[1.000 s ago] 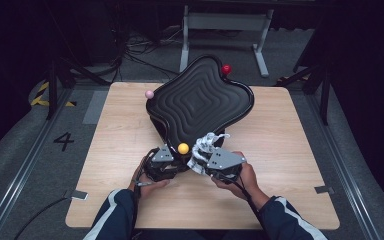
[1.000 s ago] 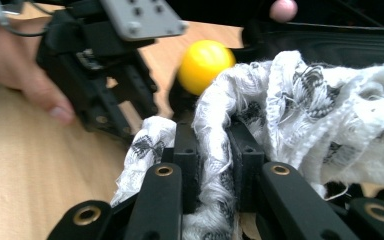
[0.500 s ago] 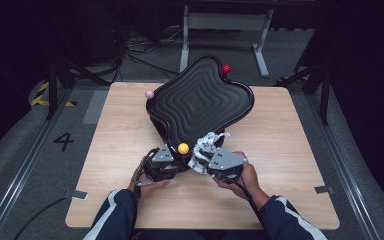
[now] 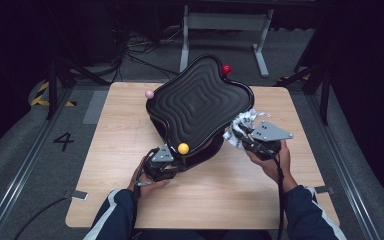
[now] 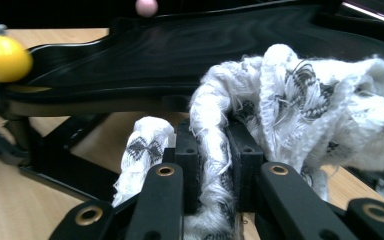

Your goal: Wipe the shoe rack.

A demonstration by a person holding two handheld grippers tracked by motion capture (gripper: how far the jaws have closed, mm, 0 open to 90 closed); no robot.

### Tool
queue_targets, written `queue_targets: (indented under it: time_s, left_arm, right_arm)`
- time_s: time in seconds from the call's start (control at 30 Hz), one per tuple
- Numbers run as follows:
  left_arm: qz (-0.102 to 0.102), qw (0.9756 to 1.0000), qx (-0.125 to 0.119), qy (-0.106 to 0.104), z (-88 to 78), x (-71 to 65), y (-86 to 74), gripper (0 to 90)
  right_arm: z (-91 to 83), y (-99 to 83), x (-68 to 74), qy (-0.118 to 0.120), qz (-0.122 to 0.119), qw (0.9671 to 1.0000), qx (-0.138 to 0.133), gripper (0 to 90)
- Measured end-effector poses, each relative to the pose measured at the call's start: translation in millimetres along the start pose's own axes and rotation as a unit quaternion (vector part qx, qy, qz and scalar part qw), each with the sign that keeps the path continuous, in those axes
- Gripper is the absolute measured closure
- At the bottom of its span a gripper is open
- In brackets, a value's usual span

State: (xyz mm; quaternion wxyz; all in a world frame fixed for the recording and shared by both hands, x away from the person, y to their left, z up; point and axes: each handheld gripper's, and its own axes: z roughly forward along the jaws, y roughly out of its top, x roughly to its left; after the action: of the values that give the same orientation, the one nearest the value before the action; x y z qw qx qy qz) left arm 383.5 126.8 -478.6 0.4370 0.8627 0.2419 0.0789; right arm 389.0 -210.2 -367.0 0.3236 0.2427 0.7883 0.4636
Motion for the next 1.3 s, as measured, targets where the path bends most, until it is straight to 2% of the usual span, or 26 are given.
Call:
queue_targets:
  time_s: [0.27, 0.47, 0.6, 0.83, 0.9, 1.1, 1.17, 1.3]
  left_arm:
    - [-0.002, 1.0, 0.0, 0.001, -0.3, 0.2, -0.3, 73.2]
    - [-0.001, 1.0, 0.0, -0.001, -0.4, 0.6, -0.3, 73.2]
    - [-0.001, 1.0, 0.0, -0.001, -0.4, 0.6, -0.3, 73.3]
    - [0.0, 1.0, 0.001, -0.001, -0.4, 0.8, -0.2, 73.2]
    - [0.002, 1.0, 0.001, -0.003, -0.4, 1.5, 0.0, 73.2]
    - [-0.001, 1.0, 0.0, -0.003, 0.9, 1.7, 0.7, 73.1]
    - [0.0, 1.0, 0.0, -0.002, 1.1, 1.8, 0.8, 73.1]
    - [0.002, 1.0, 0.0, 0.002, 1.8, 3.0, 1.4, 73.1]
  right_arm:
    - [-6.5, 0.8, -13.8, -0.025, 0.008, 0.9997, -0.003, 78.6]
    - [-13.7, 2.1, -24.7, -0.053, 0.025, 0.9981, -0.016, 78.2]
    - [-14.4, 2.7, -24.0, -0.043, 0.026, 0.9984, -0.024, 78.2]
    - [-4.5, 12.6, 5.0, -0.012, -0.023, 0.9995, -0.016, 78.2]
    - [-1.9, 13.7, 10.5, -0.004, -0.027, 0.9995, -0.016, 78.2]
    - [16.3, 16.8, 42.7, 0.035, -0.061, 0.9975, -0.005, 78.2]
    - [18.5, 17.2, 47.1, 0.041, -0.064, 0.9971, -0.004, 78.2]
    - [27.3, 18.6, 65.4, 0.06, -0.08, 0.995, 0.0, 78.2]
